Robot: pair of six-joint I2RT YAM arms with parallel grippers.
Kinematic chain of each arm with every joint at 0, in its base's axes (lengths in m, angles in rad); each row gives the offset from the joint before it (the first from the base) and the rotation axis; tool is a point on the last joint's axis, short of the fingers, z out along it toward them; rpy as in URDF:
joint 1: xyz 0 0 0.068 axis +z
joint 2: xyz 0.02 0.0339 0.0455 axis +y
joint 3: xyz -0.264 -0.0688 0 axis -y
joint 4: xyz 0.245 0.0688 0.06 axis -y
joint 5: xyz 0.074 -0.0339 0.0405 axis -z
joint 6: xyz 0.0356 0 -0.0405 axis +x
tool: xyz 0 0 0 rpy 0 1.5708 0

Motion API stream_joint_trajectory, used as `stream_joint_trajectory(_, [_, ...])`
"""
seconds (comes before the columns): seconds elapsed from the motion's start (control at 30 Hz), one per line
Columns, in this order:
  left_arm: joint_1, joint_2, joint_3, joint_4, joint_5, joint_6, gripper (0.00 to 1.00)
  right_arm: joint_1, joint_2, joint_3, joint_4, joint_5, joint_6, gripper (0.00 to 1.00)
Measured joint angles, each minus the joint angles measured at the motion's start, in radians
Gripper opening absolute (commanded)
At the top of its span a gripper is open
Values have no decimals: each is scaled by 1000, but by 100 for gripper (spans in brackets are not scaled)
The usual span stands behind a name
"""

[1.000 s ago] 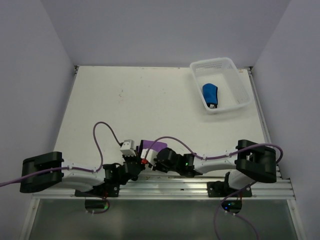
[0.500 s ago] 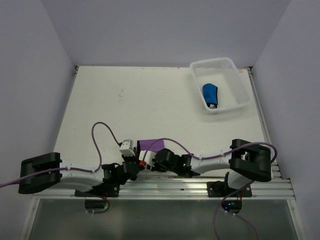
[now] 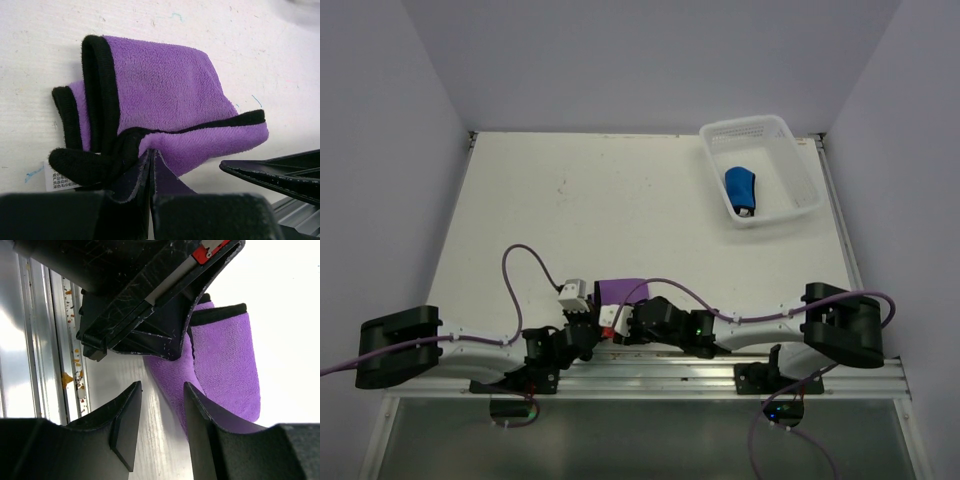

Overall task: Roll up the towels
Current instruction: Roll the towel

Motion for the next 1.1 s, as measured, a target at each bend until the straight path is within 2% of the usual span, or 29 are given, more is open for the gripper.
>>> stream_joint_trajectory(0.43, [0, -8, -6, 4, 6, 0, 3, 0, 102, 13, -20, 10, -101, 50])
stream_joint_trajectory(1.1, [1, -24, -13, 3, 15, 1, 3, -3, 116, 13, 57, 72, -184, 52])
